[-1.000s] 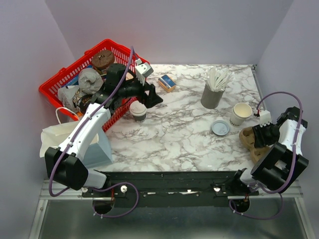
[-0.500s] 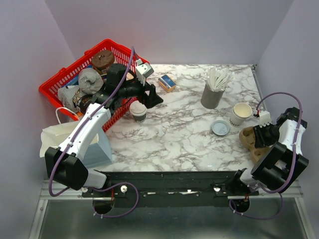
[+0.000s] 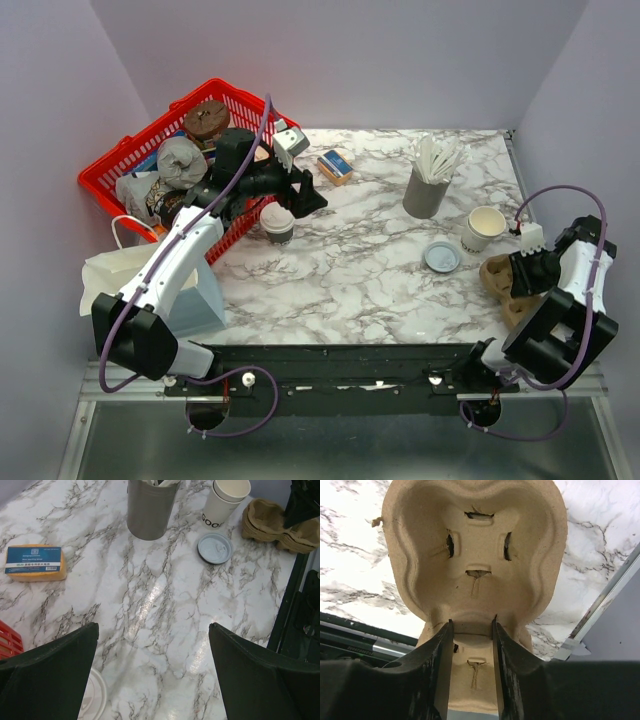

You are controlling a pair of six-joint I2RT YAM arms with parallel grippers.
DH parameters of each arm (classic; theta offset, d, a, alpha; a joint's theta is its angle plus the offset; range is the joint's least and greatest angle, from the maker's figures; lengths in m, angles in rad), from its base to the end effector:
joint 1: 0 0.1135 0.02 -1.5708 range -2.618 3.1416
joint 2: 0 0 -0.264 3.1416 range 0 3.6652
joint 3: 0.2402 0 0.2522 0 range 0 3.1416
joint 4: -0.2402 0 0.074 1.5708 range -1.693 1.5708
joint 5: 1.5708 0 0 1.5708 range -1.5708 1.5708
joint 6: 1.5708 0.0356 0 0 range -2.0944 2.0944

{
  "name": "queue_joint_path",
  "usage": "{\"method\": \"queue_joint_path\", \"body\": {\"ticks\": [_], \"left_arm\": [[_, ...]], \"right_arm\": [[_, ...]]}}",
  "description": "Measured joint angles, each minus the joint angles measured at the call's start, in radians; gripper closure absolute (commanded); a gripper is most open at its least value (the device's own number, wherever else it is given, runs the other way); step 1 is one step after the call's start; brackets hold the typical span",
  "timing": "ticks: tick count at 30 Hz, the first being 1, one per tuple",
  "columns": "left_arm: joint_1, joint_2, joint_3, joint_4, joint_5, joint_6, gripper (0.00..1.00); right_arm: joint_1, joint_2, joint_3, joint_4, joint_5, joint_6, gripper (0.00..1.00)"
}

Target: Pack the takeout coffee

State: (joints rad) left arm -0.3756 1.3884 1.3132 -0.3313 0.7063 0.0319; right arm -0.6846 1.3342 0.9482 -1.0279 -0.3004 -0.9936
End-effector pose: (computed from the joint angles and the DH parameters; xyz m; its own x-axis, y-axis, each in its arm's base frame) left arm 0.2834 -0.1366 0.3746 -0.3411 0.1606 -0.9262 0.8450 0.4842 -0.2272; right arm 0.1806 -0.1338 0.2268 -0.8937 -0.3038 -0.3302 -0.3311 0.9432 0.0285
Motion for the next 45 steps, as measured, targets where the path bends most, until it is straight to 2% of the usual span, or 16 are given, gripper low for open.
{"method": "queue_joint_path", "body": {"ticks": [11, 13, 14, 16, 19, 22, 23, 25, 27, 31, 34, 39, 42, 45], "left_arm": [[0.000, 0.003, 0.016, -0.009, 0.000, -0.002, 0.01], [0.000, 0.003, 0.047, -0.026, 0.000, 0.004, 0.01], [0.000, 0.003, 0.070, -0.035, 0.000, 0.010, 0.01], [0.000, 0.002, 0.140, -0.081, -0.013, 0.044, 0.01], [0.010, -0.008, 0.291, -0.172, -0.066, 0.143, 0.01], [0.065, -0.003, 0.522, -0.338, -0.102, 0.266, 0.01], [0.110, 0.013, 0.650, -0.426, -0.117, 0.318, 0.02], [0.187, 0.030, 0.812, -0.546, -0.145, 0.404, 0.02], [0.277, 0.008, 0.880, -0.652, -0.177, 0.485, 0.02], [0.510, -0.089, 0.776, -0.835, -0.206, 0.629, 0.04], [0.724, -0.099, 0.727, -0.923, -0.203, 0.730, 0.05], [1.179, -0.003, 0.760, -0.968, -0.143, 0.913, 0.03], [1.300, -0.008, 0.734, -0.981, -0.127, 1.018, 0.04], [1.312, -0.039, 0.691, -0.988, -0.114, 1.098, 0.04]], "right_arm": [[0.000, -0.070, 0.107, -0.101, -0.010, 0.022, 0.70], [0.000, -0.074, 0.124, -0.123, -0.021, 0.029, 0.77], [0.000, -0.077, 0.138, -0.139, -0.030, 0.033, 0.91], [0.000, -0.090, 0.165, -0.156, -0.050, 0.040, 0.99], [0.000, -0.115, 0.202, -0.168, -0.082, 0.054, 0.99], [0.000, -0.127, 0.230, -0.177, -0.122, 0.070, 0.99], [0.000, -0.127, 0.237, -0.179, -0.135, 0.077, 0.99], [0.000, -0.127, 0.249, -0.181, -0.171, 0.097, 0.99], [0.000, -0.127, 0.255, -0.183, -0.192, 0.109, 0.99], [0.000, -0.119, 0.286, -0.203, -0.266, 0.132, 0.99], [0.000, -0.117, 0.308, -0.212, -0.322, 0.139, 0.99], [0.000, -0.117, 0.324, -0.249, -0.367, 0.133, 0.99], [0.000, -0.110, 0.331, -0.265, -0.381, 0.126, 0.99], [0.003, -0.089, 0.350, -0.280, -0.390, 0.125, 0.99]]}}
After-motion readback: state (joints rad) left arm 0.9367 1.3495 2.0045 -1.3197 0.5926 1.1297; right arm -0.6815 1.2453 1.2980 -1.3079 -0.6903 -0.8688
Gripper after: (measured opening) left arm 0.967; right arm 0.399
